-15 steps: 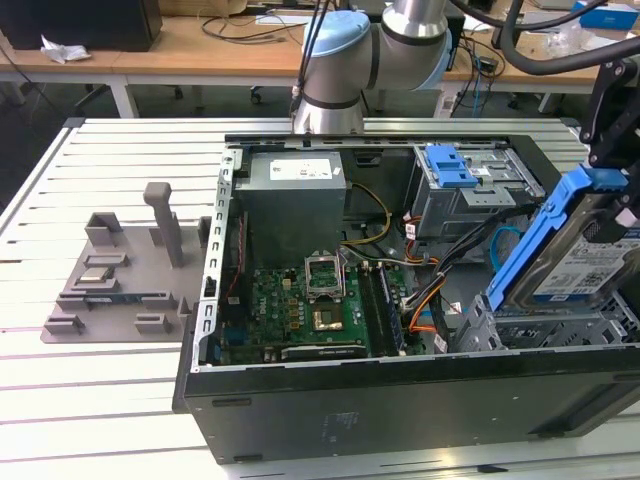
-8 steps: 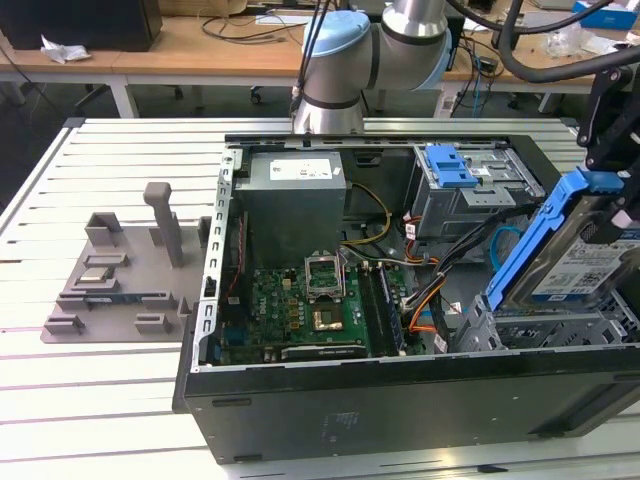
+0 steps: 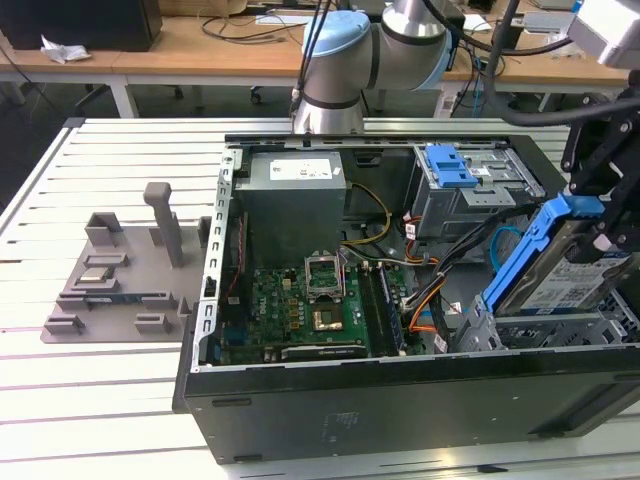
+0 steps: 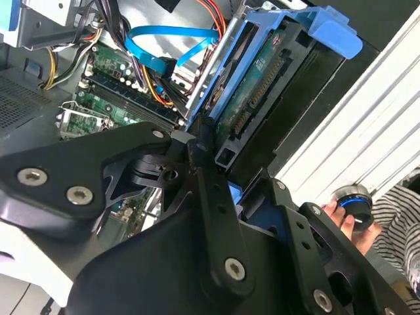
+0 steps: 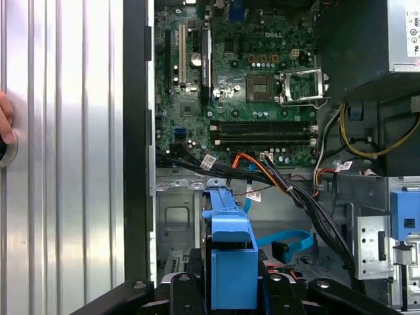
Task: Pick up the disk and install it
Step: 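Insert the disk into the insertion slot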
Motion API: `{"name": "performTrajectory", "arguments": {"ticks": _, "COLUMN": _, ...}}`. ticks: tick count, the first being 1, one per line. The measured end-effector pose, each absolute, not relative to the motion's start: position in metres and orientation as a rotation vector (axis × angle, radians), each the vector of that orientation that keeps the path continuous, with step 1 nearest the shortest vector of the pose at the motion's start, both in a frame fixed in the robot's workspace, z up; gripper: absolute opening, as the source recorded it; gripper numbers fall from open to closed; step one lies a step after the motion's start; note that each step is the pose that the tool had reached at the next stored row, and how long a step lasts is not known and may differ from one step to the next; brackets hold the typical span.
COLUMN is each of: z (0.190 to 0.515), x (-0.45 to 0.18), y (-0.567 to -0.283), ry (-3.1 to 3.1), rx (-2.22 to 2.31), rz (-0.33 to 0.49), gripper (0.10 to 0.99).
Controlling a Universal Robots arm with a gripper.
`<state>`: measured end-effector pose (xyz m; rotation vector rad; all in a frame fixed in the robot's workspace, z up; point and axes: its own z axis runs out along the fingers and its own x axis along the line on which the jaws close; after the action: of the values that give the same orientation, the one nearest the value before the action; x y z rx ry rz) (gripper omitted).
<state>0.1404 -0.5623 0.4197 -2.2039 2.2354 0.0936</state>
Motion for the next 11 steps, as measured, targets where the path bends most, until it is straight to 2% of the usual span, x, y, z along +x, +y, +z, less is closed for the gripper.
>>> {"name": "performTrajectory", "arguments": {"ticks": 11, "z": 0.405, "x": 0.140, "y": -0.562, "ry": 2.234, "rx": -2.205, "rz": 0.093, "gripper": 0.376}}
